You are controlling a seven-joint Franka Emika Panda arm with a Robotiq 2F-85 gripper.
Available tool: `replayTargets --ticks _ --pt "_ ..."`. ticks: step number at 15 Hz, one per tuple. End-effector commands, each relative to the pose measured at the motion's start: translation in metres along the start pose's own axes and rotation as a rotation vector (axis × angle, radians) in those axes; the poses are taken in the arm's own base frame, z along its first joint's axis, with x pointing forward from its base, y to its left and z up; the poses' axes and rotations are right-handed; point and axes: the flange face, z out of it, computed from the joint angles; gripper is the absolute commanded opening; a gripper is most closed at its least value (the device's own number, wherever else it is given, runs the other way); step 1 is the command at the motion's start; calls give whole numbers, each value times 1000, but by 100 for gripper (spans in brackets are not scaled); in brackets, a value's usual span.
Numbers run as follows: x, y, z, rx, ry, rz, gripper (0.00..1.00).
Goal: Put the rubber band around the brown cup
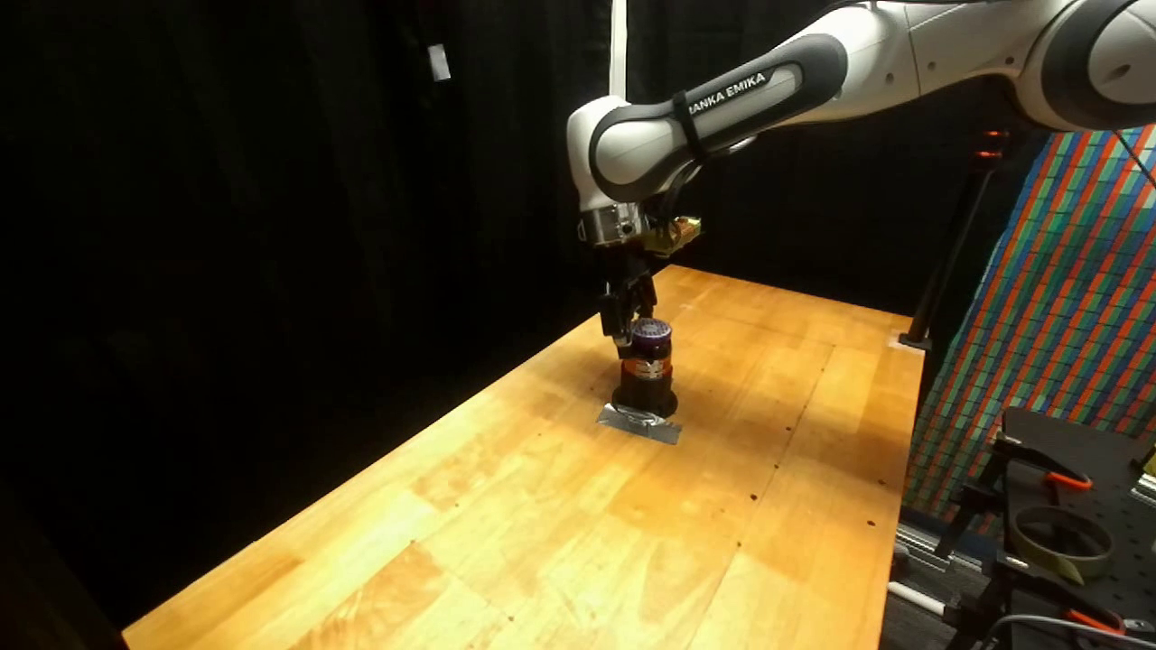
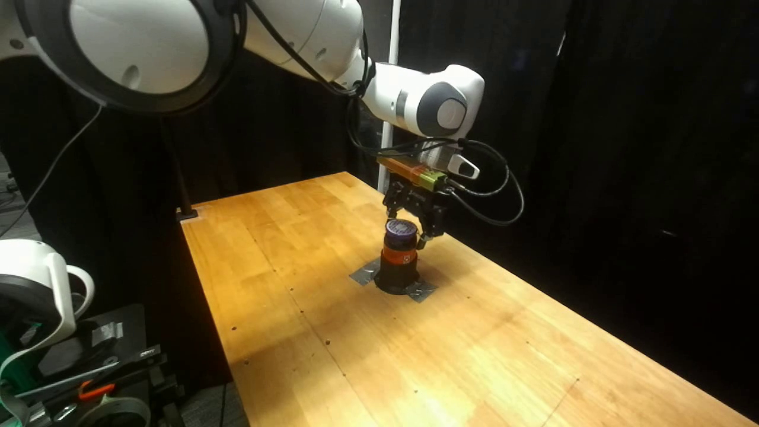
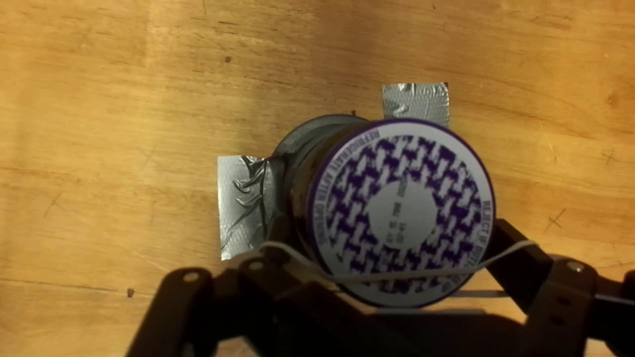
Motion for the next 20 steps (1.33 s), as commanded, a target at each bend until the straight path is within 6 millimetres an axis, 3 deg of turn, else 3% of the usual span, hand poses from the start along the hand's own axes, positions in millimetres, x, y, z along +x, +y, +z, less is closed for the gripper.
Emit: replayTargets --ticks 1,7,14,20 --pt "-9 -9 -11 -23 -10 -5 100" --pt "-37 -20 -11 -50 -47 3 100" --pt "-88 -31 11 -60 -72 10 100" --pt "-116 -50 19 -117 167 36 100"
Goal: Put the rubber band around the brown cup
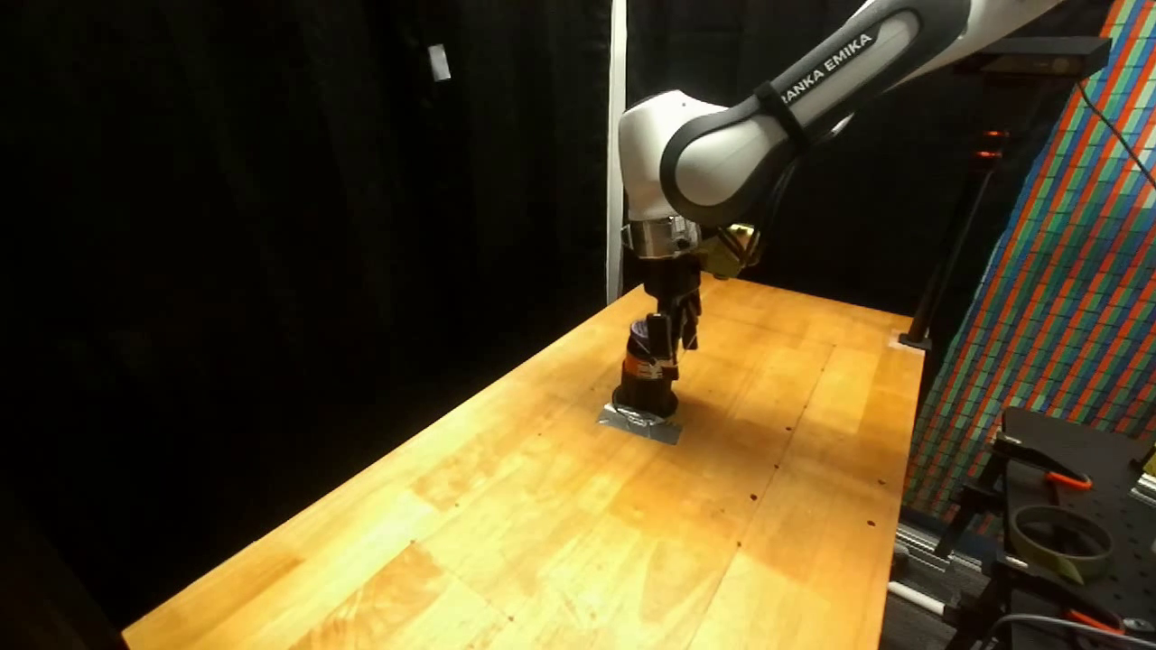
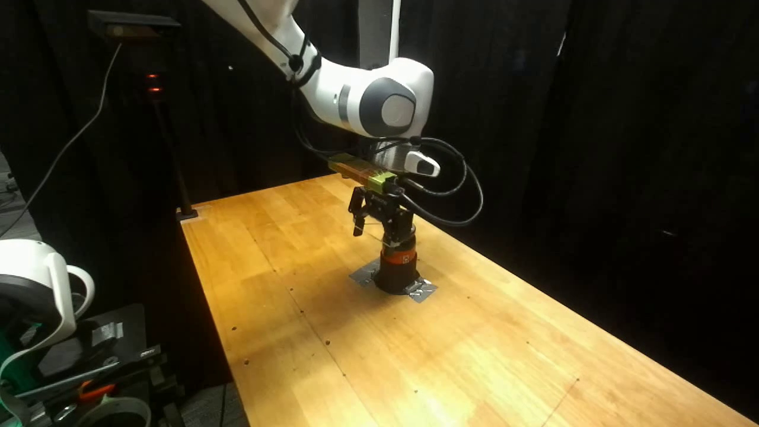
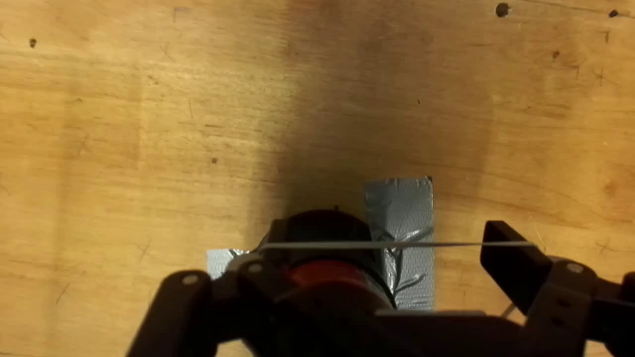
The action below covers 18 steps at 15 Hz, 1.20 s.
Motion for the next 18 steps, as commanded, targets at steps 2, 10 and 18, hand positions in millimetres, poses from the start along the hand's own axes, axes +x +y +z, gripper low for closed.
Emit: replayTargets --ticks 2,10,18 --pt "-47 -23 2 -52 174 27 100" --pt "-128 -50 27 -91 448 67 35" --pt "-132 -33 -10 -129 771 196 20"
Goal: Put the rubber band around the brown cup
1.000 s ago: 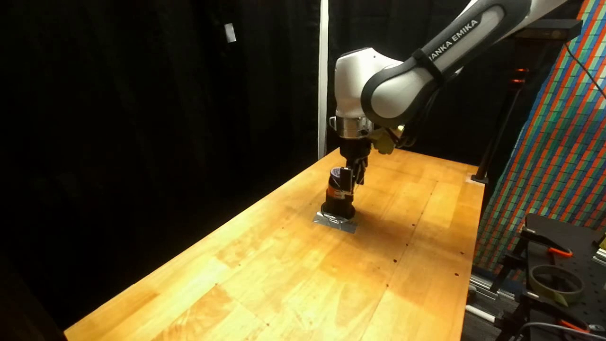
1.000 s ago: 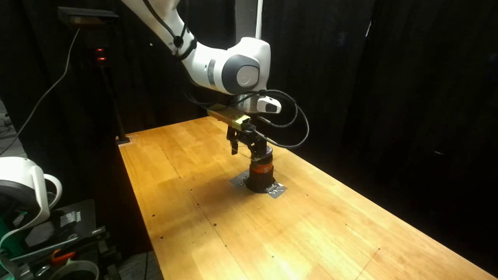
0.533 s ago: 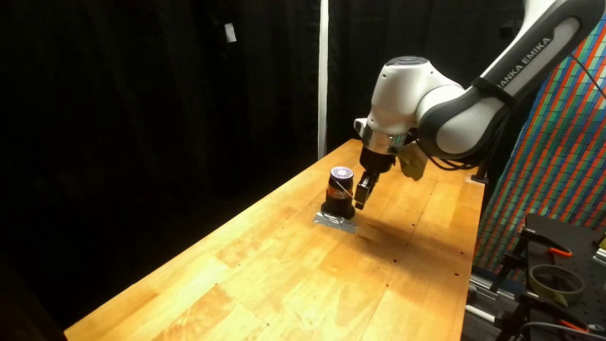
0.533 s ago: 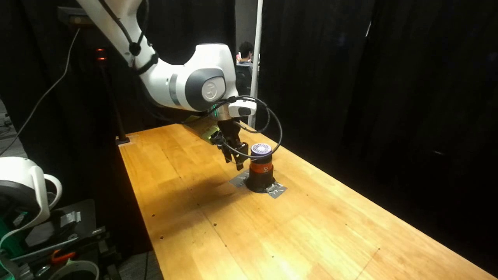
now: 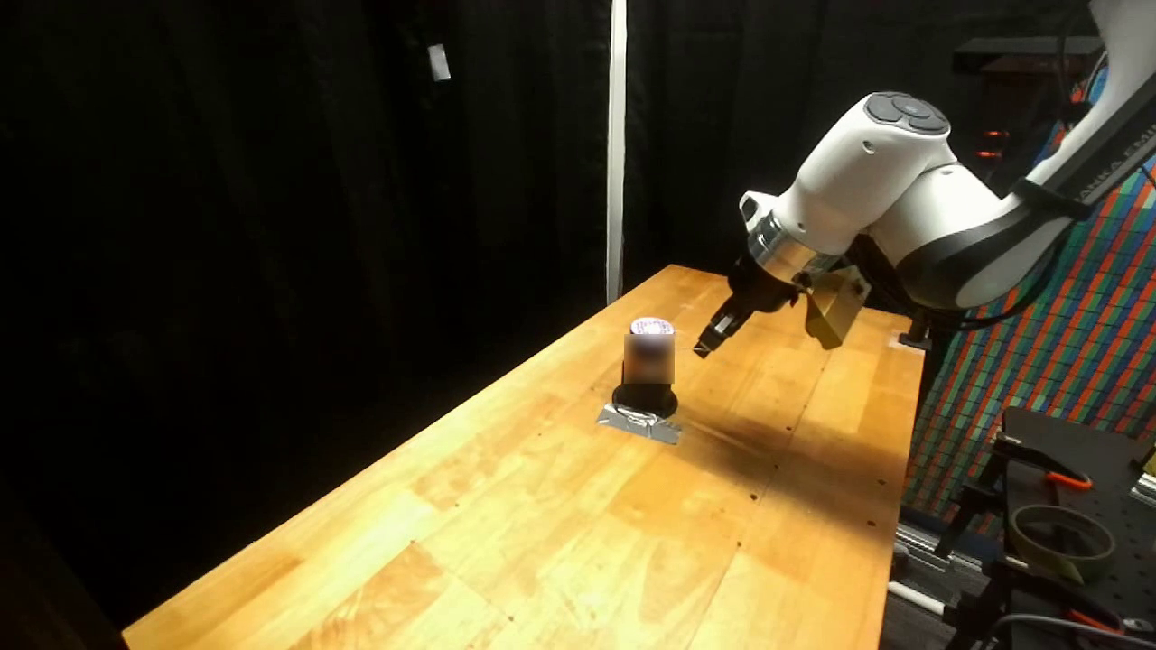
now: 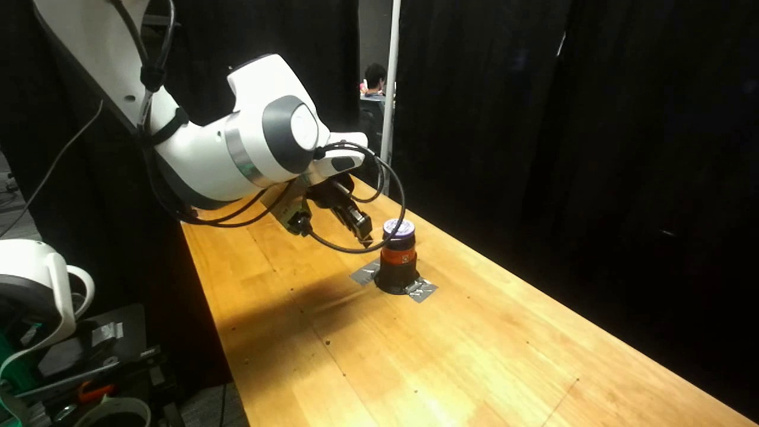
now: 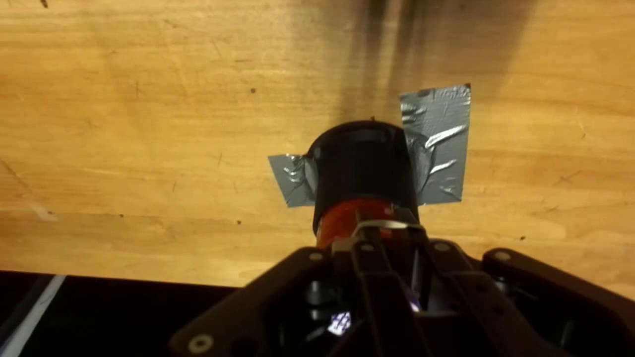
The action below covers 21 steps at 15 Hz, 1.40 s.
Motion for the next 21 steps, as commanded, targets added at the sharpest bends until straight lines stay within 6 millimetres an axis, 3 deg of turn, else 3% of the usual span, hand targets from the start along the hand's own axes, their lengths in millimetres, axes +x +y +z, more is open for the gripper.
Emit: replayTargets --ticks 1,4,10,12,14,15,16,18,21 --pt "18 -9 -16 -16 111 45 22" --pt "21 -29 -25 -46 175 54 22" --pt "-18 -87 -43 -83 259 67 22" --pt "-41 -86 -50 -74 227 18 22" --pt "-55 -66 -56 -90 146 -36 20" --pt "-63 -54 -51 -119 118 -55 45" --pt "-67 -50 -50 -142 91 -71 46" --pt "-68 -41 -51 -191 31 -95 58" --pt "-39 -39 -66 -244 -64 -115 83"
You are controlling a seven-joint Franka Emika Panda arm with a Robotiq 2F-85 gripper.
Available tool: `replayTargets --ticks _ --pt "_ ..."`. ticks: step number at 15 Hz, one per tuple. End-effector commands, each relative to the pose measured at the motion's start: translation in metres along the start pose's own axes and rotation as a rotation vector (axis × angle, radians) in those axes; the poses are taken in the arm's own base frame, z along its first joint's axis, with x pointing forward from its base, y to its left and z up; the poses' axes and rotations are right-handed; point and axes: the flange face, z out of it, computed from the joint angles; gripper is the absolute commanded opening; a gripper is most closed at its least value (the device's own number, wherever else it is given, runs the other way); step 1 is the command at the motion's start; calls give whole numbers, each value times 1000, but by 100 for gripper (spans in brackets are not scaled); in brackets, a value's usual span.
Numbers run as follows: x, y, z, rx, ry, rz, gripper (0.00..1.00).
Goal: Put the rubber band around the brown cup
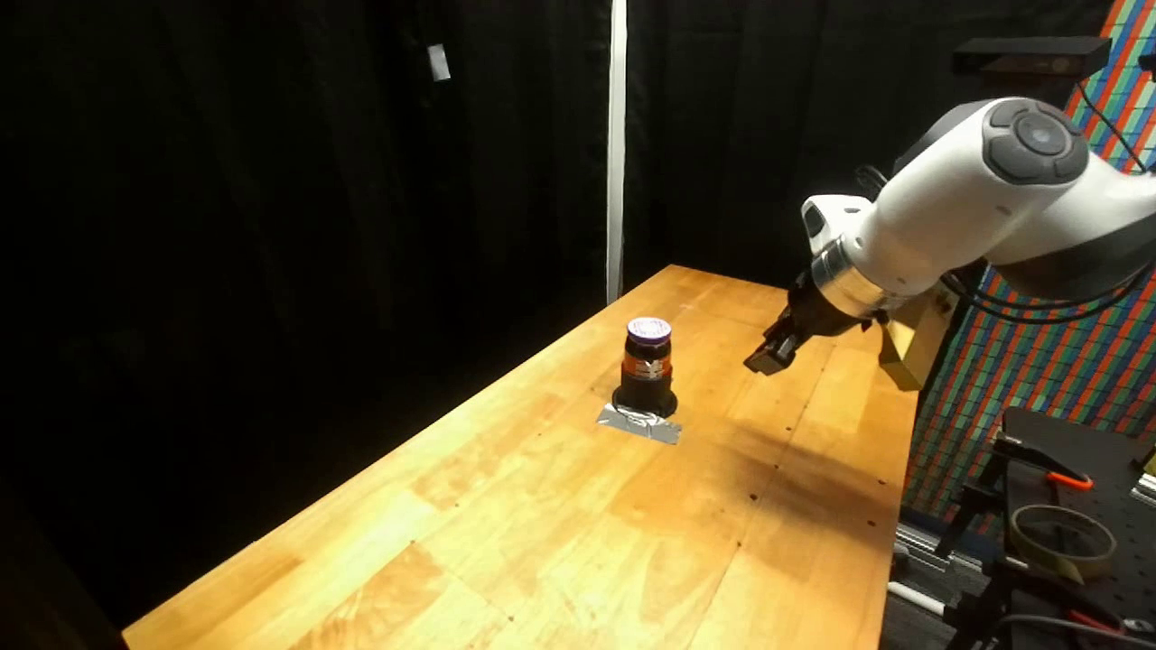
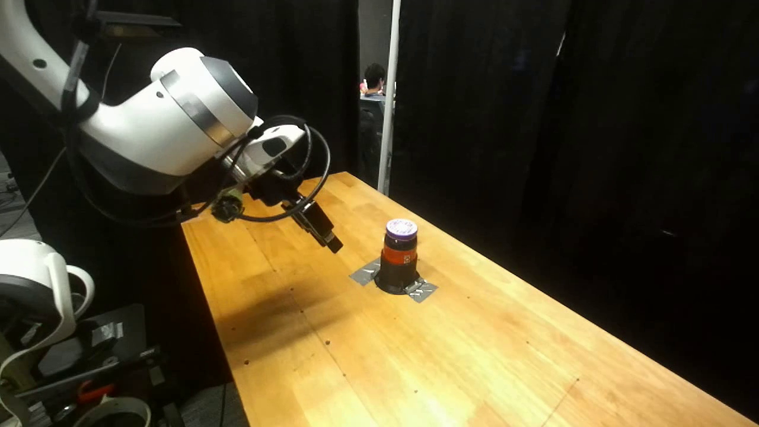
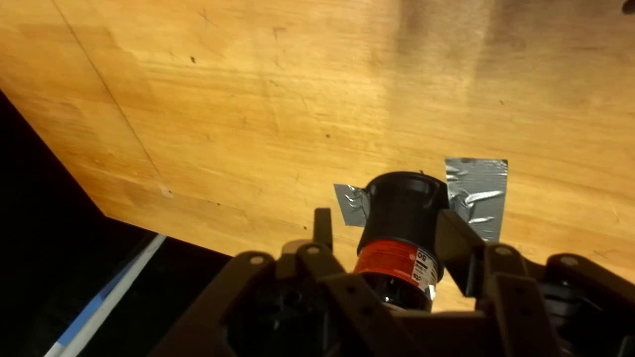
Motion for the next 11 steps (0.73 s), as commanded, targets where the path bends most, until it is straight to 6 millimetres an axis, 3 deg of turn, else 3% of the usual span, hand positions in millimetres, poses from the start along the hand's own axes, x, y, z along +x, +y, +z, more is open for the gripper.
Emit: replayTargets --ticks 1,2,3,7,9,10,11 --pt "36 5 -29 16 -107 -44 90" --pt "48 6 -41 10 -119 -45 99" --pt "60 8 -56 3 -125 -38 100" --pt "99 19 -137 -15 -129 -4 100" --pt "112 28 -182 -11 -135 8 100" --pt "112 23 -208 -4 -157 31 100" --pt "103 11 -163 -28 -148 15 100"
